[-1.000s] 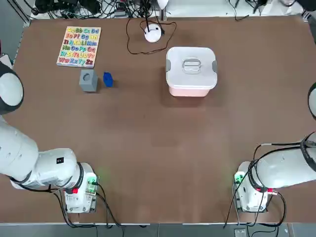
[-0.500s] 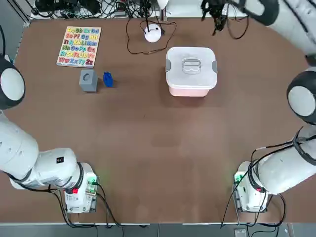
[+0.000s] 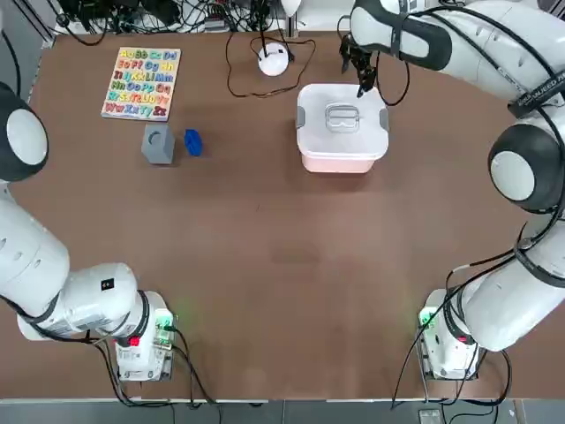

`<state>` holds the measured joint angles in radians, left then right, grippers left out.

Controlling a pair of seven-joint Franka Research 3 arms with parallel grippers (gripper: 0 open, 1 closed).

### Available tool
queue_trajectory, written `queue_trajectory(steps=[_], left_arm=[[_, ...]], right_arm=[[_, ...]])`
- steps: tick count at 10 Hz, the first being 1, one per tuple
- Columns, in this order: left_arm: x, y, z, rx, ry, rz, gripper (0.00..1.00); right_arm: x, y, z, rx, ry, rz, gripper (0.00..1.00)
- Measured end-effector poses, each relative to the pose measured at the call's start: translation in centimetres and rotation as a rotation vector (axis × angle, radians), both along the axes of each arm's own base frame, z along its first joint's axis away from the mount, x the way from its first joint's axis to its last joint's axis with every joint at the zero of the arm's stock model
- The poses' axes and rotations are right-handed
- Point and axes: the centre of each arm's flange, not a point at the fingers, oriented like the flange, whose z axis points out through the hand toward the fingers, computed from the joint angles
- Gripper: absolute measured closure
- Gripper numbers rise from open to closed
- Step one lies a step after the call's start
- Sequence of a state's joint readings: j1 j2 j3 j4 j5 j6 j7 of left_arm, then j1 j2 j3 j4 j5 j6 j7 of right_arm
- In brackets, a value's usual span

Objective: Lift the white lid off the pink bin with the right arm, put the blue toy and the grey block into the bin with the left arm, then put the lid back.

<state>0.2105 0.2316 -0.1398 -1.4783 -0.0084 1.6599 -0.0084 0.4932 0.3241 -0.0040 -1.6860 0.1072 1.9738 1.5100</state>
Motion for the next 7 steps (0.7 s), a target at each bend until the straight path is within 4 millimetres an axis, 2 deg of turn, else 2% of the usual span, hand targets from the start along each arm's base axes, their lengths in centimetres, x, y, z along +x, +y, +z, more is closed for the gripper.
queue_trajectory(steps=[2, 5, 7], left_arm=[[-0.2, 0.0, -2.5, 0.012, 0.005, 0.011, 0.0], [-1.0, -0.5, -5.5, 0.021, -0.022, 0.009, 0.0], [-1.7, -2.5, -7.8, 0.02, -0.042, -0.023, 0.0]], right_arm=[[-0.7, 0.0, -1.7, -0.009, 0.019, -0.002, 0.0], [-1.0, 1.2, -1.9, 0.008, -0.018, -0.019, 0.0], [-1.3, 1.2, -2.6, 0.004, -0.014, -0.021, 0.0]])
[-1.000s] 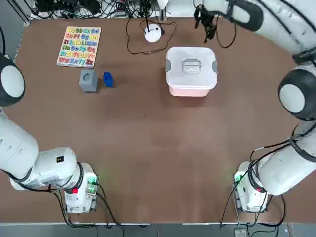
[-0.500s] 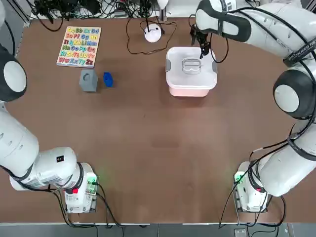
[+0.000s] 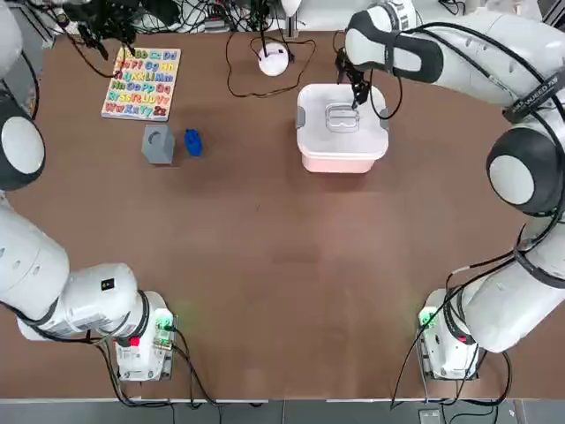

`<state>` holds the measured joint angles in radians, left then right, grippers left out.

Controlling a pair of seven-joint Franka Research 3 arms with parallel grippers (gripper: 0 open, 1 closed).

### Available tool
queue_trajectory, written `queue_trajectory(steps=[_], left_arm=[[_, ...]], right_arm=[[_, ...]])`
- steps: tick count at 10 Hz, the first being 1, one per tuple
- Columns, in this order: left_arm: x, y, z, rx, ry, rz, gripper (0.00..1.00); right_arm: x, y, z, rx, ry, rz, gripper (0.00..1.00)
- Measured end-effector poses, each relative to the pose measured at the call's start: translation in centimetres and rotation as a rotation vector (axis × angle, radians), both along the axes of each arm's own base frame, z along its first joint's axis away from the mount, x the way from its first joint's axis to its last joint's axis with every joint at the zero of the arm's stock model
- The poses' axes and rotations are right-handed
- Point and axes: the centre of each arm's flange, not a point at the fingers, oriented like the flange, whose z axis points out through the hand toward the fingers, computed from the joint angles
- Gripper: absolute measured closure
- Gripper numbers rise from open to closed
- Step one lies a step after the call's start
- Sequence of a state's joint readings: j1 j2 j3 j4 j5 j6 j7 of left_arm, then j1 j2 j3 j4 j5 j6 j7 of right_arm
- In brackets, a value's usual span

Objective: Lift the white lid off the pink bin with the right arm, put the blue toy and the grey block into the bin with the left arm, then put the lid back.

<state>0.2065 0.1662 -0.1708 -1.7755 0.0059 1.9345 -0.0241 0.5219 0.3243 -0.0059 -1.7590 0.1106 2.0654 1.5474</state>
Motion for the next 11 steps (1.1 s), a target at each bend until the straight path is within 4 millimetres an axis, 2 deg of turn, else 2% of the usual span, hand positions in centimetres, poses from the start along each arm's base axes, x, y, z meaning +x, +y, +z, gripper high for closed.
queue_trajectory(steps=[2, 6, 9, 11], left_arm=[[-0.6, -3.2, -2.1, -0.006, -0.016, 0.021, 0.05], [-2.4, -10.3, -7.7, -0.031, -0.041, 0.031, 0.04], [-3.1, -13.1, -11.0, -0.017, -0.022, -0.007, 0.04], [-3.1, -14.4, -14.1, -0.011, 0.002, -0.019, 0.04]], right_arm=[[-0.4, -0.2, -1.2, -0.006, 0.003, 0.0, 0.0], [-0.4, -0.5, -1.7, -0.019, -0.003, 0.004, 0.0], [-0.2, -0.7, -2.6, -0.038, -0.006, 0.011, 0.0], [-0.1, -0.7, -3.3, -0.042, -0.005, 0.013, 0.03]])
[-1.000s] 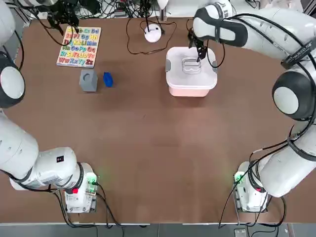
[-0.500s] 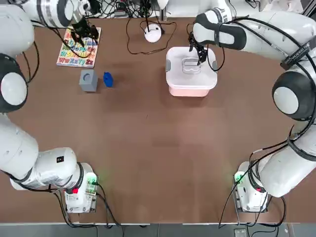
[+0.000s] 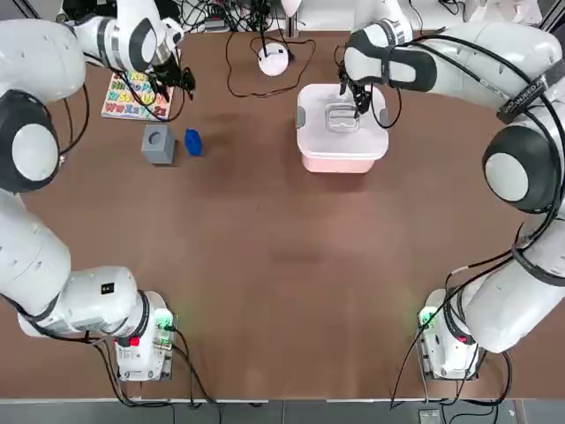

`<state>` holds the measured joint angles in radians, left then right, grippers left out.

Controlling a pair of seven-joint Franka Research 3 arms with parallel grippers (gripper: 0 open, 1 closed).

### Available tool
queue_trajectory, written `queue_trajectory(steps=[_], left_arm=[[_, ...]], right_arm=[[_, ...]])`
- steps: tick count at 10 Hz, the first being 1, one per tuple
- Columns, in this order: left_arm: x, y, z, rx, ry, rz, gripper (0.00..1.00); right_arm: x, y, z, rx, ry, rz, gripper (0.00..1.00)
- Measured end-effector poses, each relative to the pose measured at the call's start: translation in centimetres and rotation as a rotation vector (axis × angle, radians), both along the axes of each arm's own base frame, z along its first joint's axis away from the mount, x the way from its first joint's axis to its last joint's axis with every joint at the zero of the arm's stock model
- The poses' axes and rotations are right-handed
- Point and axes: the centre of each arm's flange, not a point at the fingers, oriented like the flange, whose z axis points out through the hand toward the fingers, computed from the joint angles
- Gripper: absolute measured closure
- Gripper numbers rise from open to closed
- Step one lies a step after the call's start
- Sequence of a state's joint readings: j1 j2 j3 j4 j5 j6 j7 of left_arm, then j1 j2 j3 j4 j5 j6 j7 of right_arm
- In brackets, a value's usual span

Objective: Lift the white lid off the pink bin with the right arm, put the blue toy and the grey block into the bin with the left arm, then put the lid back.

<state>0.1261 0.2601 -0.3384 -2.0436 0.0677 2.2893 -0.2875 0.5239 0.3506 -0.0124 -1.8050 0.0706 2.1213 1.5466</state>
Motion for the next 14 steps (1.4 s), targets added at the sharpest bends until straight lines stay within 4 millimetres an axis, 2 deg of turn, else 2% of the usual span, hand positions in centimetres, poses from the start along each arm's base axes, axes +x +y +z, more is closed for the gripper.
queue_trajectory(steps=[1, 2, 3, 5, 7, 8, 10, 12, 14], left_arm=[[-0.3, -0.5, -1.7, 0.01, 0.021, 0.002, 0.04], [-0.9, -0.7, -3.0, 0.021, 0.041, 0.003, 0.04], [-1.8, -0.8, -4.3, 0.021, 0.046, 0.002, 0.05], [-3.9, -0.9, -7.2, 0.007, 0.018, -0.007, 0.06], [-5.3, -0.9, -9.3, 0.028, 0.021, -0.028, 0.08], [-5.5, -0.9, -9.9, 0.045, 0.025, -0.034, 0.11], [-5.6, -1.0, -10.7, 0.059, 0.031, -0.038, 0.23], [-5.7, -1.0, -11.1, 0.058, 0.036, -0.036, 0.4], [-5.5, -0.9, -10.9, 0.058, 0.032, -0.029, 0.49]], right_arm=[[0.0, 0.0, 0.0, 0.0, 0.0, 0.0, 0.13], [0.1, 0.0, 0.1, 0.0, -0.002, -0.001, 0.18], [0.2, -0.1, 0.2, 0.001, -0.004, -0.002, 0.33], [0.4, 0.0, 0.6, 0.005, -0.012, -0.002, 0.45], [0.6, 0.1, 1.1, 0.011, -0.022, -0.003, 0.75], [0.8, 0.1, 1.4, 0.014, -0.028, -0.006, 0.87], [0.9, 0.2, 1.5, 0.017, -0.032, -0.005, 0.93], [0.9, 0.2, 1.5, 0.017, -0.032, -0.005, 0.93], [0.9, 0.2, 1.5, 0.017, -0.032, -0.005, 0.93]])
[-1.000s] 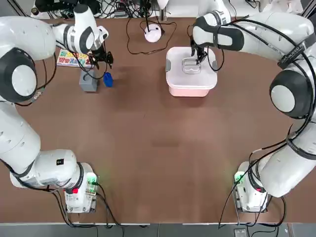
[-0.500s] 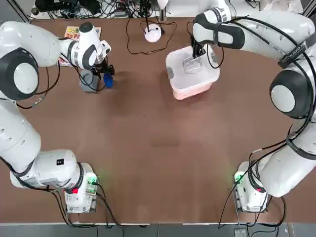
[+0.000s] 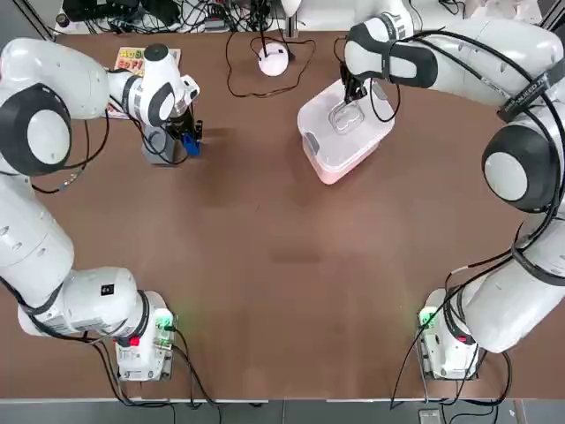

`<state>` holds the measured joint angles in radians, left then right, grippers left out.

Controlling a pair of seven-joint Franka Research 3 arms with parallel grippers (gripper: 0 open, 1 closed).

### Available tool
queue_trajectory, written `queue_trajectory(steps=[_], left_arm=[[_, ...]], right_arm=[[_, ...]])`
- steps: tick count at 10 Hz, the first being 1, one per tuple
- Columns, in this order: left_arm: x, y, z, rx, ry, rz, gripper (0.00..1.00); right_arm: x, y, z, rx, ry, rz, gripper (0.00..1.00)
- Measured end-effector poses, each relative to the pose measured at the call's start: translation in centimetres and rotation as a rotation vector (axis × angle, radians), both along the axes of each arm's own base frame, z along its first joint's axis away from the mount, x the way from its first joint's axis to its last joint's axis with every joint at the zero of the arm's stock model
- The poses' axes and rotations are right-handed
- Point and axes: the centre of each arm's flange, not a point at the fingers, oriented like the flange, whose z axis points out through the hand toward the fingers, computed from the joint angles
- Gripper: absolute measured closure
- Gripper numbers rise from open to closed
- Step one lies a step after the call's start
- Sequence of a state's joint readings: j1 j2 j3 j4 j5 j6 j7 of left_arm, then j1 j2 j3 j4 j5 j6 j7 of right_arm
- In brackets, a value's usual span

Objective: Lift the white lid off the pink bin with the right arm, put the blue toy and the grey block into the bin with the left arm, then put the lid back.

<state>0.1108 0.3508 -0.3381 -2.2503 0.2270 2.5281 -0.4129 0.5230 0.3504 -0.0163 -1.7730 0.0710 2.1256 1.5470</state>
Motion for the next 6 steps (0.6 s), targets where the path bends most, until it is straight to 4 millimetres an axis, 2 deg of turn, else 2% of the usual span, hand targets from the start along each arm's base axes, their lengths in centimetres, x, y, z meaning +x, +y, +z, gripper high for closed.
queue_trajectory(steps=[6], left_arm=[[0.57, 0.27, 0.45, -0.002, -0.012, 0.009, 0.49]], right_arm=[[0.09, -0.44, 0.07, -0.001, 0.022, 0.001, 0.93]])
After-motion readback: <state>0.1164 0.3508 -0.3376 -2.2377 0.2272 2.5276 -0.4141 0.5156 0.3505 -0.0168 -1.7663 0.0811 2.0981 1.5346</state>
